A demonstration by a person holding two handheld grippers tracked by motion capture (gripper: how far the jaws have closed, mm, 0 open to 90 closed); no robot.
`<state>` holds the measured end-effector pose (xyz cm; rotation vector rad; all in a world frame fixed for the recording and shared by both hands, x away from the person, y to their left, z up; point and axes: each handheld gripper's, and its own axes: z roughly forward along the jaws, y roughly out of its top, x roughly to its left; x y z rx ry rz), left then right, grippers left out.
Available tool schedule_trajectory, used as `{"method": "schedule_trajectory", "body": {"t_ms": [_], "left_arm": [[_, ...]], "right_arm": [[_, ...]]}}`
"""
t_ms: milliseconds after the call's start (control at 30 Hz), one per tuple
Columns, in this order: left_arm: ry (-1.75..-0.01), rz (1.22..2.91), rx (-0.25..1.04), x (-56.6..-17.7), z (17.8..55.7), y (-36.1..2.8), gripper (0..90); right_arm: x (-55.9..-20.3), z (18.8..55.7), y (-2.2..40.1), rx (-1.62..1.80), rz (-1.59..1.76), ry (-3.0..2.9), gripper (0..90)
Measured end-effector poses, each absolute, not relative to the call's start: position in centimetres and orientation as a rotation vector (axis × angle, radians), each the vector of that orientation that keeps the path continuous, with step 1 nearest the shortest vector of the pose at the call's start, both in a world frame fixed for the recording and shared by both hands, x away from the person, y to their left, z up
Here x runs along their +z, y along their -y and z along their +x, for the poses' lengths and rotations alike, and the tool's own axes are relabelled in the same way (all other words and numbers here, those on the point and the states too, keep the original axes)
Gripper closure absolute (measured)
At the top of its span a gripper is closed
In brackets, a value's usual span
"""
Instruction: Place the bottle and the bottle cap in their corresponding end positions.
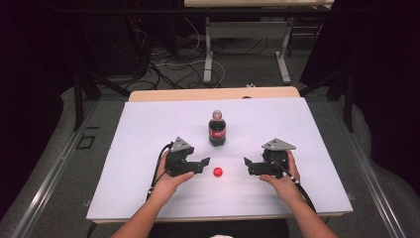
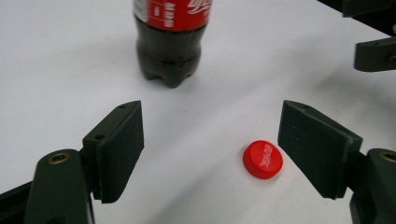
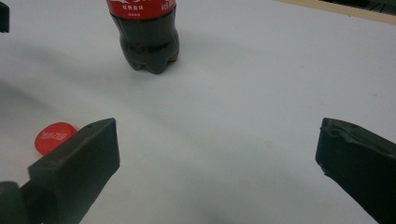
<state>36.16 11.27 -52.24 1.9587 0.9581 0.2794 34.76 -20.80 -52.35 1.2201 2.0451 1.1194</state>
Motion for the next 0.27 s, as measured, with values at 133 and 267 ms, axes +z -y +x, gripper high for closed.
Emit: {"method": "schedule_trajectory", "body": {"t_ms": [133,267], "left_arm": [[-0.974,1.953,0.325,-52.1,35.8,-13.0,16.3],[-1.037,1.904,0.374,-52.2,35.7,-14.9,11.2]], "right_arm": [[-52.2,34.2,21.6,1.122,1.249,-2.038,0.0],[-52.4,33.6,22.6,1.124,1.283,-2.028,0.0]]}}
